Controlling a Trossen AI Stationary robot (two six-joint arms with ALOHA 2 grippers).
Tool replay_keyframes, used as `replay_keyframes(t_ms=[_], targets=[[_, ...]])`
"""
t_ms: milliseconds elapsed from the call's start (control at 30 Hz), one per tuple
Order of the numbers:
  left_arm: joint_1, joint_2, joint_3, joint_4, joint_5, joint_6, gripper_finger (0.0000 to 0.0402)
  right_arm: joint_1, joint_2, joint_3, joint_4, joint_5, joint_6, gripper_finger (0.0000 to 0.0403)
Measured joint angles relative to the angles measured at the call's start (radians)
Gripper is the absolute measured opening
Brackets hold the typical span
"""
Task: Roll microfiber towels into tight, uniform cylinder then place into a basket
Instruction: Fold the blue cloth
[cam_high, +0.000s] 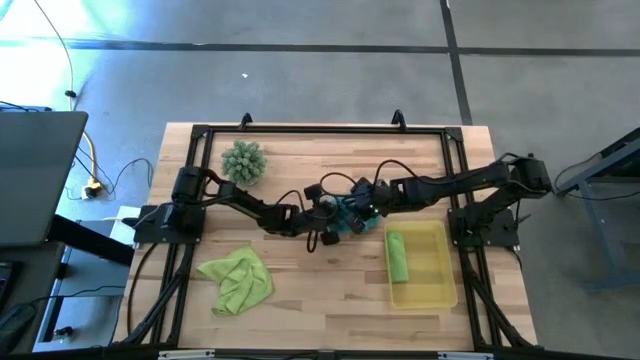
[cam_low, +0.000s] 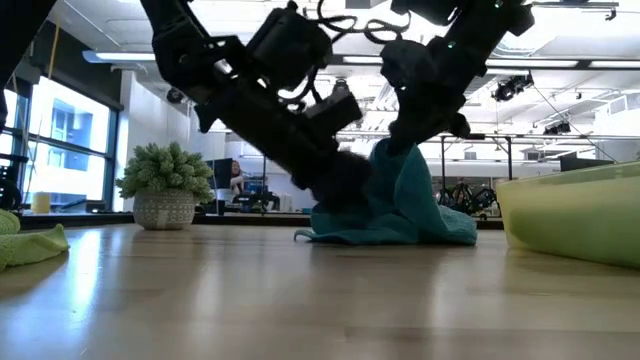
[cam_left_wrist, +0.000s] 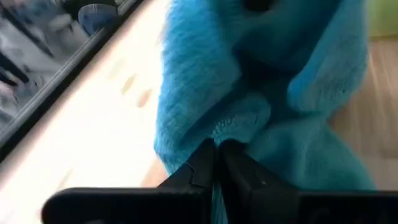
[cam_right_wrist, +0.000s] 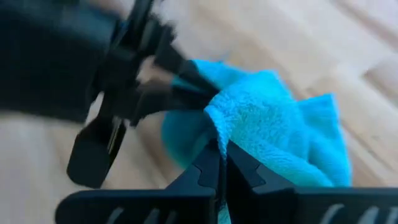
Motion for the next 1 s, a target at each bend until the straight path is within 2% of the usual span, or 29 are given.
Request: replay_keyframes(t_ms=[67, 200, 267, 500, 667, 800, 900, 1000], targets=[[-0.006, -0.013, 0.004, -0.029, 0.015, -0.057, 0.0012, 0.000, 0.000, 0.000, 0.000, -0.059, -0.055, 0.0000], [-0.043, -0.090, 0.001, -0.224, 0.012, -0.192, 0.0004, 0.003, -0.003, 0.000, -0.003, -0.149, -0.177, 0.0000], [-0.071, -0.156, -0.004, -0.377, 0.014, -0.284, 0.0003, 0.008, -0.006, 0.000, 0.002, -0.164, -0.223, 0.0000], [-0.180, -0.370, 0.000, -0.661, 0.012, -0.468, 0.0001, 0.014, -0.007, 0.000, 0.001, -0.157, -0.400, 0.0000], [-0.224, -0.480, -0.003, -0.846, -0.033, -0.551, 0.0001, 0.014, -0.003, 0.000, 0.012, -0.045, -0.471, 0.0000], [-0.215, -0.475, -0.012, -0.959, 0.007, -0.658, 0.0001, 0.013, 0.045, 0.001, 0.032, 0.015, -0.441, 0.0000], [-0.213, -0.421, -0.024, -0.954, 0.087, -0.769, 0.0001, 0.014, 0.100, 0.000, 0.052, -0.033, -0.383, 0.0000], [-0.225, -0.367, -0.024, -0.955, 0.094, -0.776, 0.0003, 0.019, 0.150, 0.000, 0.064, -0.055, -0.383, 0.0000]])
